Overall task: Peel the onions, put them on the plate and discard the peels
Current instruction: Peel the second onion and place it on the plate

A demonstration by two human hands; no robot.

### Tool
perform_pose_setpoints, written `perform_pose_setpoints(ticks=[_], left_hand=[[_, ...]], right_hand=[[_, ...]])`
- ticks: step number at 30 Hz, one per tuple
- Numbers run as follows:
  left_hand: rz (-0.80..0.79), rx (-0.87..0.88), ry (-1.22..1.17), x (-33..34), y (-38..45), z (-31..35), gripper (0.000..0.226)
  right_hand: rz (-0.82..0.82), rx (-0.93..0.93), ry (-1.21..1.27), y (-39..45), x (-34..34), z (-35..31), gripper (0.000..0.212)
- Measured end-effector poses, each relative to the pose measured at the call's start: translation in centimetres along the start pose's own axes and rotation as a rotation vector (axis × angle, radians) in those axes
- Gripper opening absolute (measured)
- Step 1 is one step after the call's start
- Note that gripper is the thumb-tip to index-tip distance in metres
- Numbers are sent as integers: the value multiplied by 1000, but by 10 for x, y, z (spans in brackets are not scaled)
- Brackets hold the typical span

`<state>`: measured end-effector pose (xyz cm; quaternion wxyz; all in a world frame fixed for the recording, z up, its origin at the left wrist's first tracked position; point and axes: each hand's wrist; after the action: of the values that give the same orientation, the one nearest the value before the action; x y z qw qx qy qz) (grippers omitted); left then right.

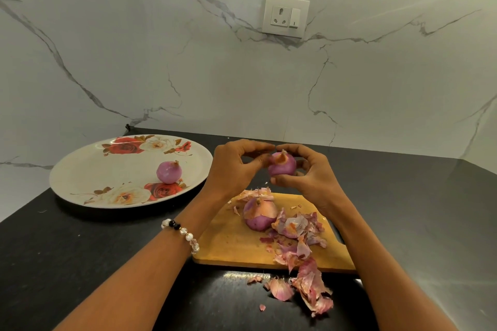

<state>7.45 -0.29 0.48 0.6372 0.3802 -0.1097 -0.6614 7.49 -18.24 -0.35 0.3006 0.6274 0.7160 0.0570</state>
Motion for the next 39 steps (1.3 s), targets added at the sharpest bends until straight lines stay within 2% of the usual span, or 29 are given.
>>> perform_pose_setpoints(ticks=[6,16,22,27,33,39], left_hand=[[36,1,8,6,-2,-4,24],[76,-55,66,6,-6,-4,17],[145,-3,95,13,-7,-2,12],[193,54,158,17,-6,-7,14],[83,53,239,10,-1,-10,12],[-47,-114,39,5,3,-14,15]], right_hand=[[-12,-54,-134,-1,4,4,60],[105,-136,-297,-4,18,11,64],[182,-177,-365,-4,22,13,66],[181,-182,-392,-4,25,12,68],[28,-56,-220,-3,13,4,63],[-45,95,54,-3,3,-4,31]])
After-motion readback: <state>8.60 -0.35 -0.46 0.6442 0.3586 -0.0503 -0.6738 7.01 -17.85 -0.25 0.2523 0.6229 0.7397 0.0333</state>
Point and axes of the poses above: each hand's wrist, its own y-axis towards the middle knuckle, its own x-axis out of the palm, z = x × y, and after that the axes turned 4 degrees about -z, right-handed
